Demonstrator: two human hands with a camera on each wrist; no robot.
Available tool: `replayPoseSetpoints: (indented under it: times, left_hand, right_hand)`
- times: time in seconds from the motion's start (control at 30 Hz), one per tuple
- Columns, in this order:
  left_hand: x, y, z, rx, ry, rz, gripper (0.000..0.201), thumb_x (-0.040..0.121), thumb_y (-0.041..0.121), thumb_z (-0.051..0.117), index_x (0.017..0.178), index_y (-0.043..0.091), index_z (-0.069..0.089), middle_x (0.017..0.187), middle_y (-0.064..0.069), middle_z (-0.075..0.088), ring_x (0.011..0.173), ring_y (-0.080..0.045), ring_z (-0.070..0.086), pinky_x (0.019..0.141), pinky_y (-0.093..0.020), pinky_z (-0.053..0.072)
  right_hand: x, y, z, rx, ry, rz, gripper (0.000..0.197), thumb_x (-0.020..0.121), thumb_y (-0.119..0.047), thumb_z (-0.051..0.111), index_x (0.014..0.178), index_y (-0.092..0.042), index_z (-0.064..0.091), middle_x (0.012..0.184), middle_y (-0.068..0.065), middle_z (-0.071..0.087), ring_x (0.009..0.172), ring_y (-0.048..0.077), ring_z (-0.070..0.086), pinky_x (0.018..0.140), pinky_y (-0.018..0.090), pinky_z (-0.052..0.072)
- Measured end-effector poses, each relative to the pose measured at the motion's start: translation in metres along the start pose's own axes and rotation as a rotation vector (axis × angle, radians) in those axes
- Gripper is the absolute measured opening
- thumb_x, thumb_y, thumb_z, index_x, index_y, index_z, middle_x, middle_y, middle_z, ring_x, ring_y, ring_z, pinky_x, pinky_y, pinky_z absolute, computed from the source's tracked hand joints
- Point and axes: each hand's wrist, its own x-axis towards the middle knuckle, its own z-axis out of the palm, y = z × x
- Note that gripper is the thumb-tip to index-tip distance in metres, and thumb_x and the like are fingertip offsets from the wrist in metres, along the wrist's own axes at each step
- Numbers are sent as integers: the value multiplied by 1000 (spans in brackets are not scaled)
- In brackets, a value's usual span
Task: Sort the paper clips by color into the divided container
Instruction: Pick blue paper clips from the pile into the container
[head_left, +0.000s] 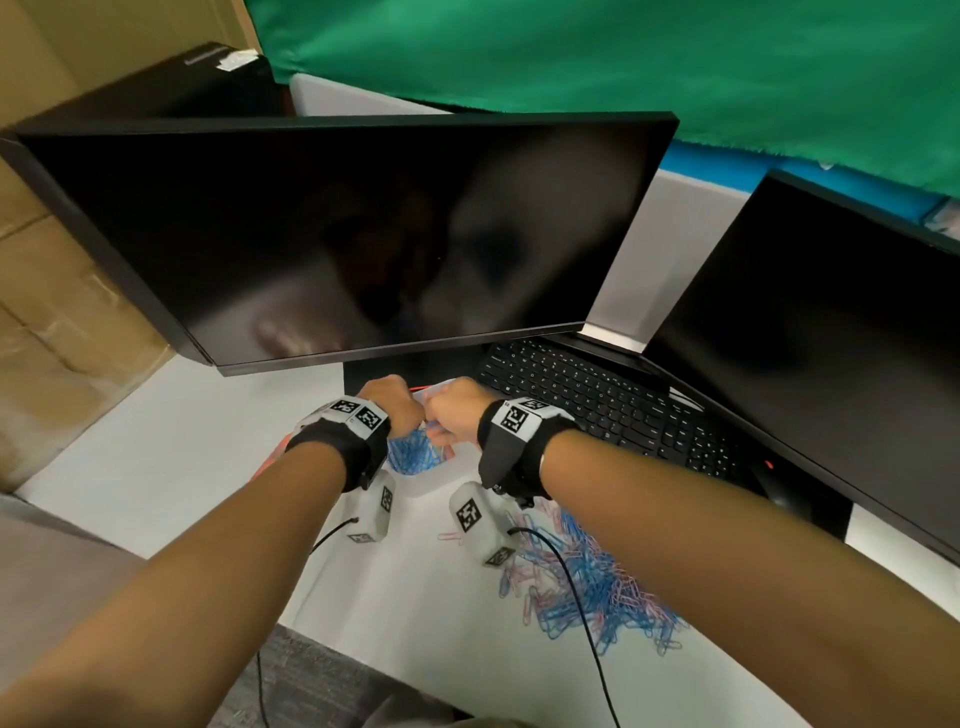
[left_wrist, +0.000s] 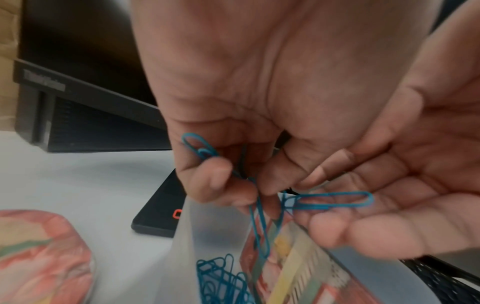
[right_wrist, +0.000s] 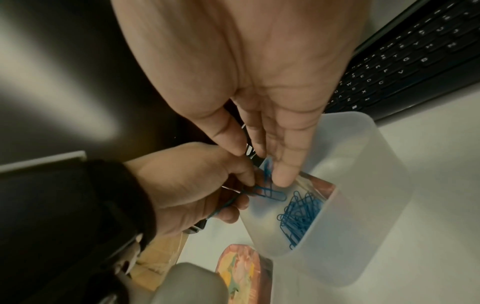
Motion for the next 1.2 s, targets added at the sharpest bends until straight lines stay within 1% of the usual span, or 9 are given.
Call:
replayPoseSetpoints:
  times: [0.07, 0.17, 0.23, 0.37, 0.63, 0.77, 0.9, 1.03, 1.2]
  left_hand:
    - [3, 0, 0, 45, 9, -15, 23, 88, 21, 54, 97, 4, 66, 96, -14, 65, 81, -26, 59, 70, -31, 47]
    - [6, 2, 2, 80, 12, -29, 22, 89, 18, 54, 99, 3, 66, 91, -12, 62, 80, -27, 59, 71, -32, 49]
    - [7, 4, 3, 92, 2, -31, 20, 89, 18, 54, 98, 3, 65, 90, -12, 61, 81, -27, 59, 72, -33, 50]
    - [8, 5, 6, 98, -26, -21, 16, 90, 18, 53, 92, 5, 62, 95, -13, 65, 83, -28, 63, 72, -33, 54]
    - [-5, 18, 11, 77, 49, 68, 24, 91, 22, 53, 108, 8, 63, 105, -14, 66, 95, -30, 63, 75, -34, 51]
    - [-28, 33, 20, 8, 174, 232, 16, 87, 17, 48, 91, 19, 63, 83, -2, 65, 78, -24, 61, 72, -30, 50]
    - [-46, 43, 62, -3, 12, 394, 17, 78, 15, 50, 69, 25, 59, 78, 8, 64, 81, -19, 64, 75, -29, 53]
    - [-52, 36, 116, 180, -214, 383, 9, 76, 23, 63, 81, 18, 69, 86, 1, 71, 82, -18, 67, 74, -30, 57]
    - [-63, 31, 151, 411, -297, 383, 37, 75, 47, 69, 93, 14, 67, 94, -4, 70, 88, -24, 66, 73, -31, 53]
  right_hand:
    - [0, 2, -3, -8, 8, -19, 23, 86, -9, 50, 104, -6, 64, 83, 12, 57, 74, 27, 57, 75, 43, 54]
    - [-3, 7, -8, -35, 34, -10, 20, 88, -5, 45, 81, -8, 64, 73, 17, 56, 71, 37, 61, 87, 48, 54]
    - [-5, 14, -15, -67, 44, -9, 25, 88, -4, 46, 99, 7, 66, 84, 19, 62, 92, 41, 65, 95, 49, 51]
    - [-15, 38, -37, -14, 61, 9, 34, 91, 0, 48, 123, 10, 53, 97, 14, 55, 88, 25, 55, 99, 47, 48]
    - [-52, 106, -81, -100, 200, 25, 22, 92, -5, 51, 107, -11, 66, 96, 8, 69, 83, 19, 66, 79, 31, 58]
    - [-60, 140, -88, -396, 264, -13, 21, 86, -5, 51, 90, -15, 70, 98, 0, 69, 94, 18, 65, 83, 29, 53]
    - [-64, 168, -85, -523, 228, 3, 22, 79, -5, 52, 76, -20, 67, 90, 1, 69, 86, 21, 65, 81, 33, 55]
    - [-63, 180, -72, -571, 216, -29, 17, 80, -2, 57, 84, -16, 66, 88, 1, 65, 85, 20, 62, 75, 28, 53]
    - [-53, 178, -55, -611, 270, -56, 19, 85, -15, 63, 104, -14, 63, 97, 1, 59, 87, 17, 55, 75, 26, 46]
